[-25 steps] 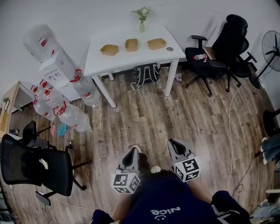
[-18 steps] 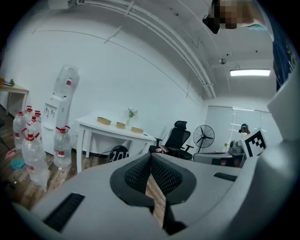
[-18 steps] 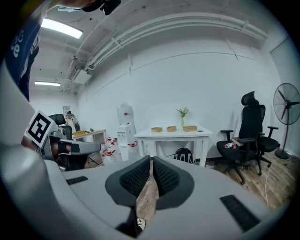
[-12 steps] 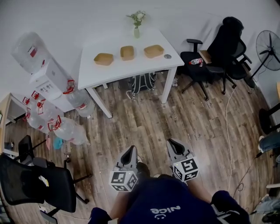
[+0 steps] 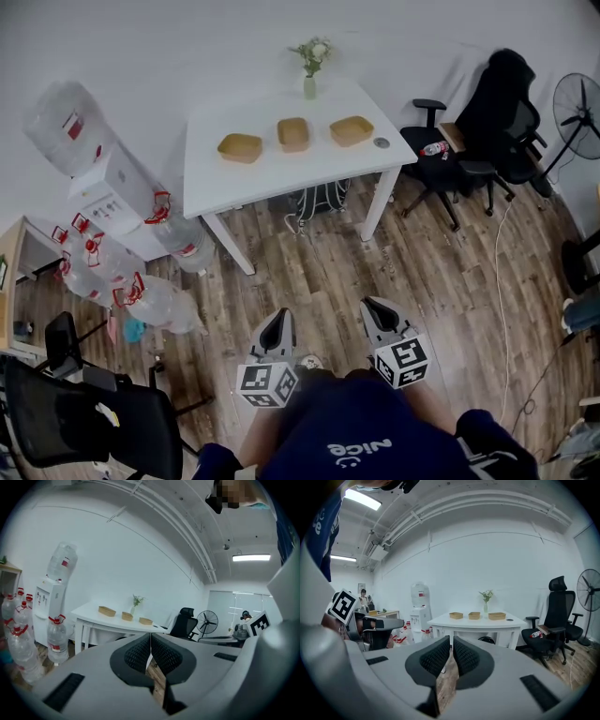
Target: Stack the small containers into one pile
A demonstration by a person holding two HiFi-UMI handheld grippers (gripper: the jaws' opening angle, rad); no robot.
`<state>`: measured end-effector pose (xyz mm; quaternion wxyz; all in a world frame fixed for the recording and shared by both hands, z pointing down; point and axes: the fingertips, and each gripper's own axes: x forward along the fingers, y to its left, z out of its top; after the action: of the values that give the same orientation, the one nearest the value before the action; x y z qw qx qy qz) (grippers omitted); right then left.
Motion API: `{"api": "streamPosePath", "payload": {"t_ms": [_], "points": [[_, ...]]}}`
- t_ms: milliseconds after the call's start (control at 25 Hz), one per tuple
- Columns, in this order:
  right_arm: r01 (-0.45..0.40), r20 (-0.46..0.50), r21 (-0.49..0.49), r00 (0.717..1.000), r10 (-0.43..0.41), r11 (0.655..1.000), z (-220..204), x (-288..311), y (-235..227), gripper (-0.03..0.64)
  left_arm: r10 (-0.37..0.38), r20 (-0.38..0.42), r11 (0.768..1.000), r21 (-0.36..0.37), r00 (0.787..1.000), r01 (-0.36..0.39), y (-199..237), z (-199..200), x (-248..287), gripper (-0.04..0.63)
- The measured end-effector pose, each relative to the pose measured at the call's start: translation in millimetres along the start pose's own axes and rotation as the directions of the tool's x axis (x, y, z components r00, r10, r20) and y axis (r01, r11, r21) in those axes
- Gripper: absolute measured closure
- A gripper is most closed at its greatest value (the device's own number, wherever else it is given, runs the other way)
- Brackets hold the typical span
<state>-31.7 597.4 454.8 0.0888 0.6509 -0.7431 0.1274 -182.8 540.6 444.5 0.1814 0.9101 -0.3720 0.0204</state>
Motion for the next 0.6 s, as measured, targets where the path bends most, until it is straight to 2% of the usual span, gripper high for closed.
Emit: {"api": "streamPosePath", "payload": {"t_ms": [160,480,600], "points": [[0.018,0.01,0.02,1.0,-0.019,1.0,4.4,20.8,5.5,0.561,-0.021,-0.032,1.0,-0.008,0.999,0.02,23.4,2.8,14.2,0.575],[0.058,-0.007,0.074,0.998,-0.058,0.996,-0.2,36.3,-8.4,0.561,-0.048,-0.033,0.999,0.008,0.998,0.048,20.1,5.6,36.2,0.575],[0.054,-0.019,0.08,0.998,-0.053,0.995,-2.7,53.1,-19.2,0.561,-0.031,-0.03,0.999,0.012,0.999,0.031,28.7,7.6,45.6,0.575]]}}
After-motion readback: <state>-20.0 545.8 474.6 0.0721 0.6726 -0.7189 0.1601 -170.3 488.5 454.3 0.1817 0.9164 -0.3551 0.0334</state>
